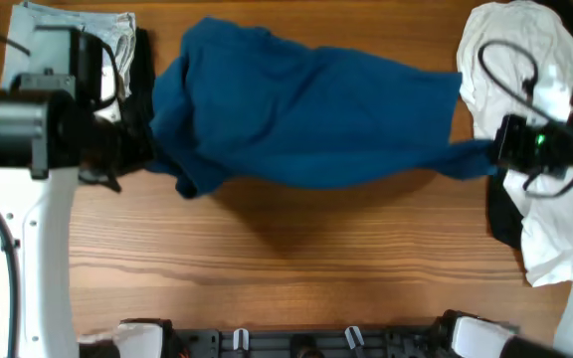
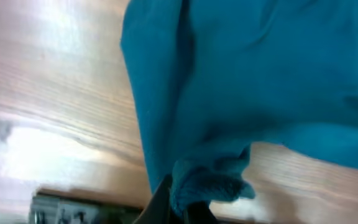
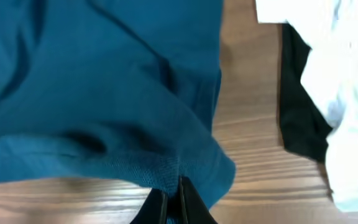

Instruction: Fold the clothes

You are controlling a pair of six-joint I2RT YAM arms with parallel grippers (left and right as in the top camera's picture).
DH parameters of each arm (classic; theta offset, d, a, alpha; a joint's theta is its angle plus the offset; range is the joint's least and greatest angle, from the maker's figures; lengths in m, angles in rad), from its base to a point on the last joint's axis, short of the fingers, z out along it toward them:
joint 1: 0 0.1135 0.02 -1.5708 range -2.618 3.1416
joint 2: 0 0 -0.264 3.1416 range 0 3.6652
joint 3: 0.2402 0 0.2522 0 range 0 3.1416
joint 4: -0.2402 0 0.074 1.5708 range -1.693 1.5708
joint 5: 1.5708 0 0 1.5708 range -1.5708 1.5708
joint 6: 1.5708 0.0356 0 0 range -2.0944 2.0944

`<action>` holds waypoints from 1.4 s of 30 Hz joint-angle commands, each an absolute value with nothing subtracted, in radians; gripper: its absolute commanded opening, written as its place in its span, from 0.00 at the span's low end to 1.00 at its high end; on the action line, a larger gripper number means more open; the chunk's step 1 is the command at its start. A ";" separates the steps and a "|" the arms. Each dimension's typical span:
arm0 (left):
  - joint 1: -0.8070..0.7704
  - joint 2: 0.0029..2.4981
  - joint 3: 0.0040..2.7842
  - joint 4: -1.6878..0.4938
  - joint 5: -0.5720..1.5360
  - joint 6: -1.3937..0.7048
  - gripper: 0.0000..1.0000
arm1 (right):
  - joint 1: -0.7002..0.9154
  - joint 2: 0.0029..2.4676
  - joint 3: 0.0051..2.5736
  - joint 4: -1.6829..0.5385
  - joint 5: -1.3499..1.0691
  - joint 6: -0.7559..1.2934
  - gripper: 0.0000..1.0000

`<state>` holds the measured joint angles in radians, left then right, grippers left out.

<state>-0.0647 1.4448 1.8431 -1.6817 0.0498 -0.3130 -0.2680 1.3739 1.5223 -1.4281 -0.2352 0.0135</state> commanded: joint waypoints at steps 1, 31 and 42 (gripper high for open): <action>-0.072 1.336 1.673 -1.662 0.025 -0.438 0.04 | -0.273 1.279 1.312 -1.386 -0.244 0.056 0.04; -0.075 1.750 1.269 -0.482 -0.046 -0.397 0.05 | -0.272 1.668 1.065 -0.636 -0.271 0.111 0.04; -0.070 1.680 1.530 -0.666 0.055 -0.177 0.99 | -0.252 1.653 1.464 -0.945 -0.277 -0.075 0.99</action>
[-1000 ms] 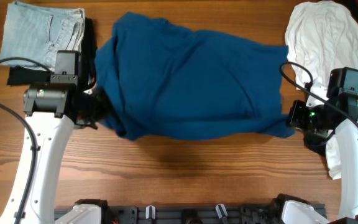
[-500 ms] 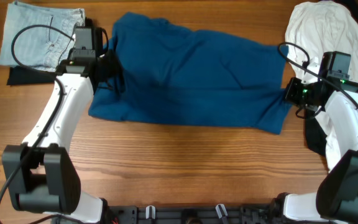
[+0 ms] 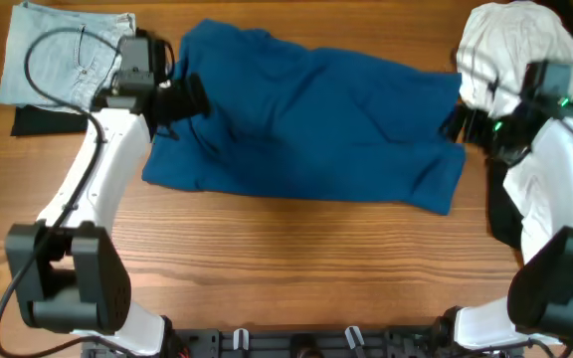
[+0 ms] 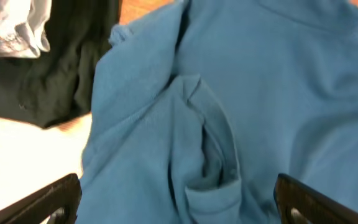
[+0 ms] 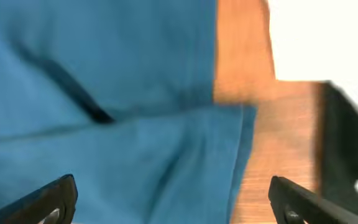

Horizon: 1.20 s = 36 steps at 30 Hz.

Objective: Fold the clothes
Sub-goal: 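Smooth the shirt's left and right edges with both grippers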

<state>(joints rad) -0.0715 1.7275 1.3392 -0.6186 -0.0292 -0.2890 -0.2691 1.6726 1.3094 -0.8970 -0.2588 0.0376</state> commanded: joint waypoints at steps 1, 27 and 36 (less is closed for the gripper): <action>-0.064 1.707 1.627 -0.704 0.107 -0.154 1.00 | -0.233 1.659 1.525 -0.954 -0.258 -0.102 0.99; -0.076 2.548 2.040 -0.322 0.115 0.022 0.90 | -0.160 1.692 1.569 -0.928 -0.236 -0.142 0.96; -0.080 2.566 2.041 -0.562 0.023 -0.036 0.04 | -0.160 1.692 1.569 -0.928 -0.236 -0.129 0.96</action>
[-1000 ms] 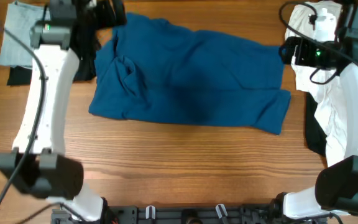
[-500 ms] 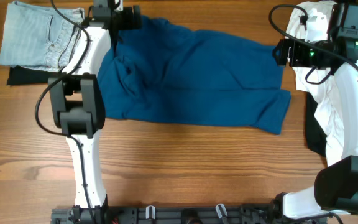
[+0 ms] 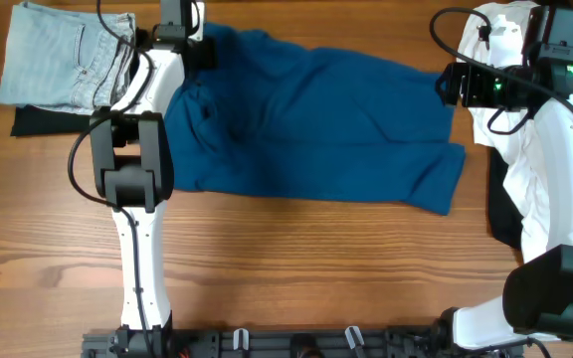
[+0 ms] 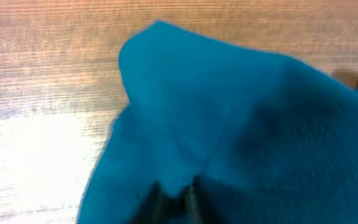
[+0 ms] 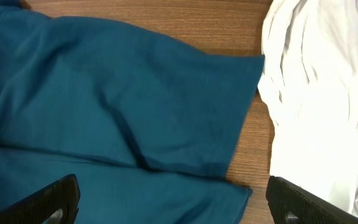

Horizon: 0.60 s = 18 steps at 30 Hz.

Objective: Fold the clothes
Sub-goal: 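Smooth the shirt's left and right edges with both grippers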

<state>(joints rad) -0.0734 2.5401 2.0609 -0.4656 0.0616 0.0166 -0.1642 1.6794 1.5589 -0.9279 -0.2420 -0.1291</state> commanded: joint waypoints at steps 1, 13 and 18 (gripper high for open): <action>-0.080 2.550 2.041 -0.607 0.002 -0.063 0.04 | -0.160 1.692 1.569 -0.928 -0.236 -0.129 0.96; -0.081 2.320 2.063 -1.034 0.002 -0.082 0.61 | -0.160 1.692 1.569 -0.910 -0.249 -0.127 0.95; -0.088 2.326 2.149 -0.831 0.114 0.022 0.71 | -0.160 1.692 1.569 -0.908 -0.268 -0.126 0.96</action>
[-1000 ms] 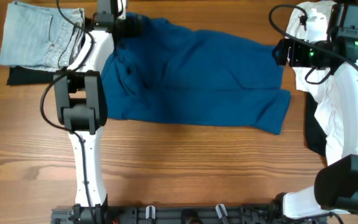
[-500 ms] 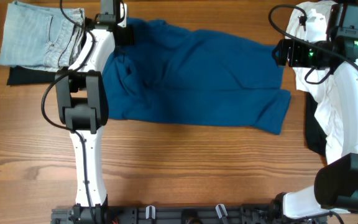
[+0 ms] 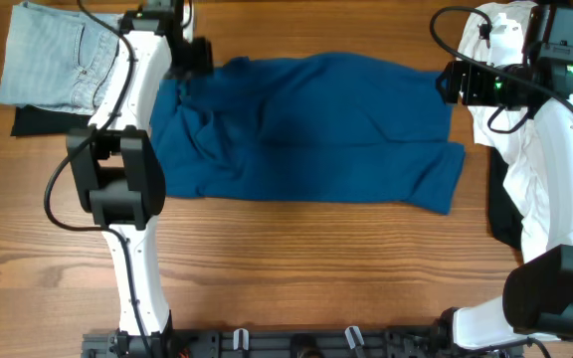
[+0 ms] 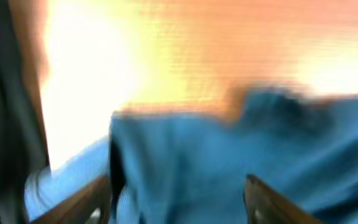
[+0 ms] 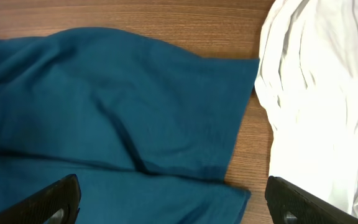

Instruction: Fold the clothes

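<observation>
A blue garment [image 3: 306,129] lies spread across the middle of the wooden table, rumpled at its left end. At its upper left corner my left gripper [image 3: 199,57] stands open. The blurred left wrist view shows that gripper [image 4: 179,208] with spread fingers [image 4: 82,199] and blue cloth [image 4: 185,155] beneath. My right gripper [image 3: 444,85] hovers open at the garment's upper right corner. The right wrist view puts that gripper [image 5: 173,211] with its fingers [image 5: 55,199] wide apart above the blue cloth's [image 5: 117,124] right edge.
Folded light jeans [image 3: 63,55] rest on a black cloth [image 3: 28,121] at the far left. A pile of white clothes [image 3: 525,60] [image 5: 322,93] and a black garment [image 3: 503,219] lie at the right edge. Bare wood [image 3: 296,268] runs along the front.
My left gripper was shut on the blue garment's upper left corner and is now open beside it. That corner lies lower and more rumpled. The right arm has not moved.
First both grippers were shut on the blue garment, holding it stretched between them above the table. Then it lay flat with both grippers open at its upper corners. After that the left gripper pinched the upper left corner, and now it has let go.
</observation>
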You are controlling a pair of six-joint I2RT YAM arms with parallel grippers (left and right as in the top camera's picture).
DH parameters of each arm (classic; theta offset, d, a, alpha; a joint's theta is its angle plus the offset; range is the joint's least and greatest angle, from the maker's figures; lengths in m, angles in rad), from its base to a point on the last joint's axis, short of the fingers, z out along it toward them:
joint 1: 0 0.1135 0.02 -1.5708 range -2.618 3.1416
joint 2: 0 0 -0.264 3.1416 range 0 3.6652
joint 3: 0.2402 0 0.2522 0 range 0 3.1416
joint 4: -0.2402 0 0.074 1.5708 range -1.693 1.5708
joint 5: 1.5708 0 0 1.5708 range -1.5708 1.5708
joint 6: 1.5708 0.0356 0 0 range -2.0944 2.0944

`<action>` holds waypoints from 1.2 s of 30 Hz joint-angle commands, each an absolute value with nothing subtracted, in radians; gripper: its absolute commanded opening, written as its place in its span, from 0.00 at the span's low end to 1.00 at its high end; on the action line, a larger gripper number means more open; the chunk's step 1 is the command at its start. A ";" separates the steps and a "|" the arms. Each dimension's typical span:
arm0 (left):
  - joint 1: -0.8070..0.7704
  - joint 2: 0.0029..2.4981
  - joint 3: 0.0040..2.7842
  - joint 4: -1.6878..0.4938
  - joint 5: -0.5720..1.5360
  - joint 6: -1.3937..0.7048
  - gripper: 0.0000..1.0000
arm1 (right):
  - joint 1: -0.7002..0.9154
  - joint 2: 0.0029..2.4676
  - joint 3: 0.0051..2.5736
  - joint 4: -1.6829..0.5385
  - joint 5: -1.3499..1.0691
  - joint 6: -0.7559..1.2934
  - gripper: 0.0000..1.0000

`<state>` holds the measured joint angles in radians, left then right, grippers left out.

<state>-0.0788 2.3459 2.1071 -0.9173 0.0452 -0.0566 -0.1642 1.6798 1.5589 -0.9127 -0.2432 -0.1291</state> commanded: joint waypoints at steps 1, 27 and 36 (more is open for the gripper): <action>-0.090 2.341 2.149 -0.792 0.136 0.058 0.73 | -0.160 1.692 1.569 -0.908 -0.271 -0.124 0.96; -0.149 2.392 2.149 -0.613 0.156 0.307 0.04 | -0.160 1.693 1.569 -0.894 -0.270 -0.121 0.96; -0.109 2.386 2.149 -0.746 0.041 -0.018 0.85 | -0.160 1.693 1.569 -0.879 -0.301 -0.120 0.95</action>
<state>-0.1398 2.3936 2.1365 -0.7376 0.0723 0.1200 -0.1642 1.6798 1.5589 -0.8875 -0.2676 -0.1287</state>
